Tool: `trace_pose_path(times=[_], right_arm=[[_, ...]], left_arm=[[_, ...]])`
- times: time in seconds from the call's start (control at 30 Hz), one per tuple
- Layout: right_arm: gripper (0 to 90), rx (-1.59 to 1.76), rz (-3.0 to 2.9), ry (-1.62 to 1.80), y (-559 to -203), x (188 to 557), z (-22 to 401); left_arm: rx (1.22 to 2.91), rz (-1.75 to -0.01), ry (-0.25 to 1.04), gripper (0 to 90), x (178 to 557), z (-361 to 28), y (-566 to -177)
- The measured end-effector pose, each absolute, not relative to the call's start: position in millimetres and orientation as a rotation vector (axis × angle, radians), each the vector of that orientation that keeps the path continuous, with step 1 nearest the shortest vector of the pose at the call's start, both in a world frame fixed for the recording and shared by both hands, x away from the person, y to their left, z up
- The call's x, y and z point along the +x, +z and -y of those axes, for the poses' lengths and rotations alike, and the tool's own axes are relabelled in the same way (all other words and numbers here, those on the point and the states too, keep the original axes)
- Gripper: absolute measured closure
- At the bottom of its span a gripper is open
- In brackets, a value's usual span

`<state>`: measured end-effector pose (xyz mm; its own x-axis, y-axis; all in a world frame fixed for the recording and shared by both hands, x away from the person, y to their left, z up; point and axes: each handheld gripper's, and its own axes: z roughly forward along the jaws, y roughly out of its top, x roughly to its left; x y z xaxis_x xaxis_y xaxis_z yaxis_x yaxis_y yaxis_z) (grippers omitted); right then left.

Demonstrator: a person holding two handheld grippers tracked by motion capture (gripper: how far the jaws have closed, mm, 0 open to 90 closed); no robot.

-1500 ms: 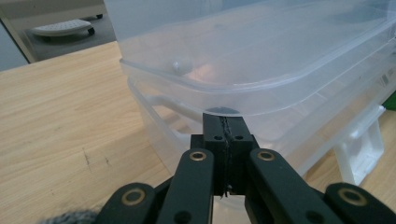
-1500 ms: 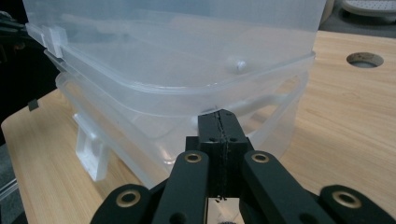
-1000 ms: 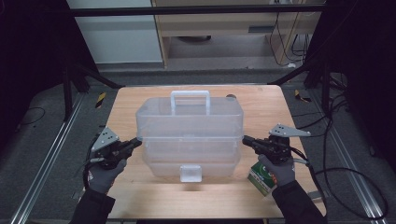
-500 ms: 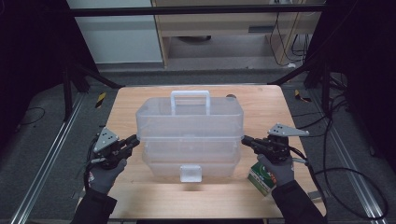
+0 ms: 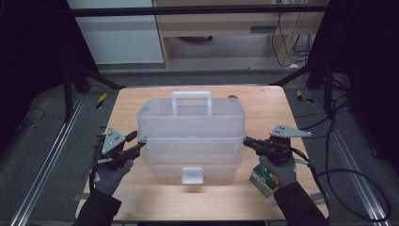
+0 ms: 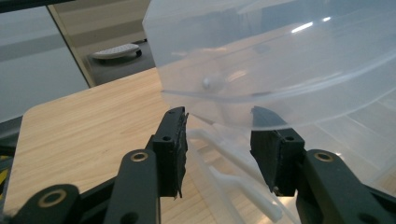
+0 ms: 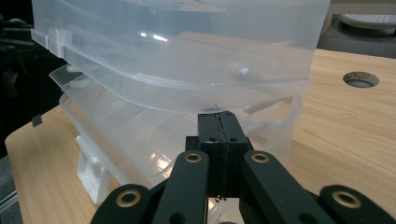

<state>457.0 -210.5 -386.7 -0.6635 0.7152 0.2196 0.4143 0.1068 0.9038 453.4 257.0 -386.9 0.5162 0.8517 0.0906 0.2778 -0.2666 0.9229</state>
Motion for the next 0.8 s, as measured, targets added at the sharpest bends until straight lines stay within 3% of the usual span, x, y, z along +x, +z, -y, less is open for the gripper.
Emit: trace_pose_path(times=[0.37,0.8], right_arm=[[90.0,1.108,-2.112,1.578,-384.4,456.3,210.3],[90.0,1.121,-2.118,1.544,-385.7,456.3,209.1]], left_arm=[[1.797,-0.898,0.761,53.6,461.5,-251.0,-383.2],[1.787,-0.908,0.766,63.0,460.5,-256.0,-381.6]])
